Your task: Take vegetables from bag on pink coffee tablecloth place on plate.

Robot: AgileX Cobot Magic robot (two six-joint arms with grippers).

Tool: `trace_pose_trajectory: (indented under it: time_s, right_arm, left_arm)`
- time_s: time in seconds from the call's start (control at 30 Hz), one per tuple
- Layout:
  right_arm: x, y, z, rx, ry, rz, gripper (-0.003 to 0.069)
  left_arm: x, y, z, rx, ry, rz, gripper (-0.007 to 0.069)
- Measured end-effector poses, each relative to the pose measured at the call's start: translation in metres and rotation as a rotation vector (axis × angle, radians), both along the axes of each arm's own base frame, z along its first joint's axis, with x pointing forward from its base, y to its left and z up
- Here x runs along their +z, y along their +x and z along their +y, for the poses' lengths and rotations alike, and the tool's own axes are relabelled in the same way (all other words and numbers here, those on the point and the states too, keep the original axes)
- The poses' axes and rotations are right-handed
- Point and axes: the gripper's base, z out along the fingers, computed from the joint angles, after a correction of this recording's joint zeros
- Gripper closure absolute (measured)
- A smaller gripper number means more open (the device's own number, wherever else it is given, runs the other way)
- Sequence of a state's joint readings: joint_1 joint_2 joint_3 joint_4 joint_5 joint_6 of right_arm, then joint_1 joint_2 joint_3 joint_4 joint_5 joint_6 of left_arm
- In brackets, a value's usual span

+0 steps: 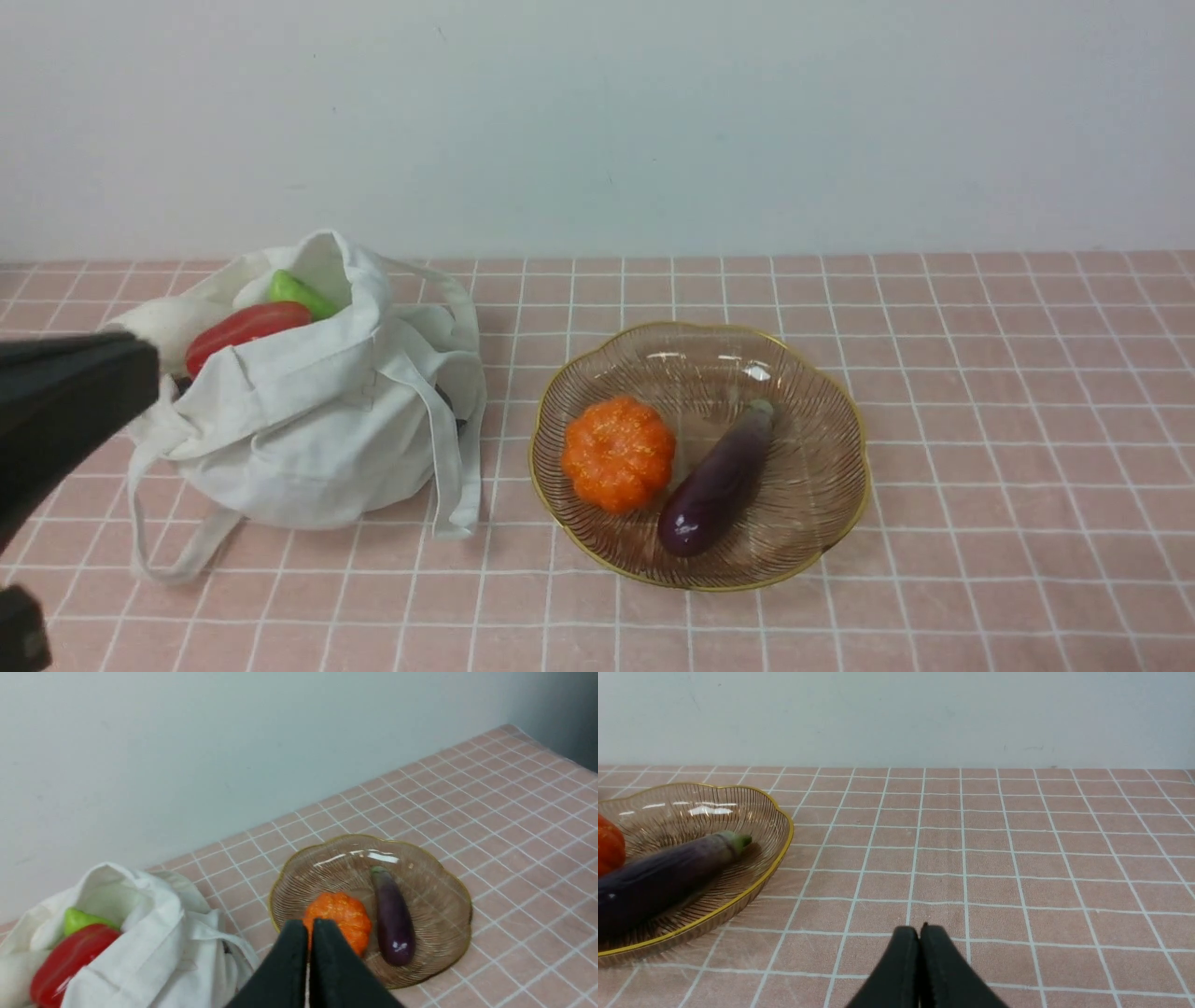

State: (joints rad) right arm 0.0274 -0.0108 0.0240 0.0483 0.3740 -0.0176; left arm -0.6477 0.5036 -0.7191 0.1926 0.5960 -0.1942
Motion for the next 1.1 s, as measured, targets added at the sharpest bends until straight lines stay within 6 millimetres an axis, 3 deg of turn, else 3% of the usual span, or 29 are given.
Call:
trace_pose_trajectory:
  time_s: [0.03, 0.13, 0.23, 0.37, 0.43, 0.57, 0.87, 1.1]
  right_arm:
    - [0.000, 0.000, 0.000, 0.000, 0.000, 0.000, 0.0673]
    - [0.000, 0.000, 0.000, 0.000, 0.000, 0.000, 0.0673]
    - [0.000, 0.000, 0.000, 0.000, 0.000, 0.000, 0.0673]
    - [0.000, 0.000, 0.000, 0.000, -0.001, 0.000, 0.0673]
    - [0.000, 0.000, 0.000, 0.000, -0.002, 0.000, 0.0673]
    - [0.000, 0.000, 0.000, 0.001, -0.004, 0.000, 0.0673]
    - [0.000, 0.000, 0.000, 0.001, -0.004, 0.000, 0.0673]
    - [0.000, 0.000, 0.000, 0.001, -0.004, 0.000, 0.0673]
  left_arm:
    - [-0.024, -0.007, 0.010, 0.053, -0.024, -0.040, 0.0629]
    - [-0.055, -0.011, 0.019, 0.126, -0.042, -0.065, 0.0629]
    - [-0.106, -0.018, 0.030, 0.250, -0.083, -0.072, 0.0629]
    - [-0.160, -0.024, 0.038, 0.387, -0.144, -0.069, 0.0629]
    - [-0.176, -0.024, 0.040, 0.430, -0.150, -0.040, 0.0629]
    - [-0.187, -0.024, 0.042, 0.477, -0.137, -0.001, 0.0629]
    - [-0.191, -0.025, 0.042, 0.434, 0.035, -0.010, 0.0629]
    - [-0.193, -0.026, 0.042, 0.425, 0.065, -0.002, 0.0629]
